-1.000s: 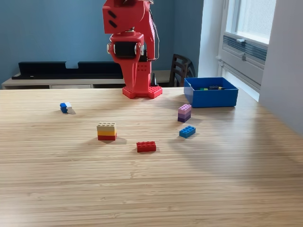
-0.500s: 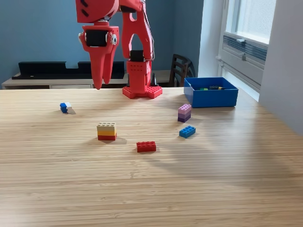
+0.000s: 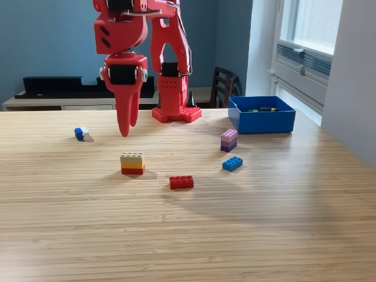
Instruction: Grasp a lego block and put it in the bin.
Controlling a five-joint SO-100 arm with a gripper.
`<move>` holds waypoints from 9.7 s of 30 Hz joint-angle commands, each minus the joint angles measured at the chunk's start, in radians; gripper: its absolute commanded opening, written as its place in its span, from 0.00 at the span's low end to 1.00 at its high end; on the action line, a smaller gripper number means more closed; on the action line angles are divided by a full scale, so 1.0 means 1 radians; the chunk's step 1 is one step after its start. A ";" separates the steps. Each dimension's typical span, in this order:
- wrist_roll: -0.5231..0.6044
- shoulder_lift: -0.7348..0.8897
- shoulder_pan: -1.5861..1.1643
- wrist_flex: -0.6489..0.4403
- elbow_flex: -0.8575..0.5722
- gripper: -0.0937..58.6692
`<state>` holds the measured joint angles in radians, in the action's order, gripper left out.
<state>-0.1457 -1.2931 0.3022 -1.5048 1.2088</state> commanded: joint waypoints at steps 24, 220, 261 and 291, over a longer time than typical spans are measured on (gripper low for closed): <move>-0.005 0.305 -0.012 0.011 -0.250 0.29; 0.078 0.245 -0.268 0.167 -0.288 0.51; 0.147 0.474 -0.314 0.032 -0.508 0.00; 0.357 -0.264 -1.002 -0.147 -0.051 0.00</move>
<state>0.1825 -1.3883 -0.5354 -1.6352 1.1428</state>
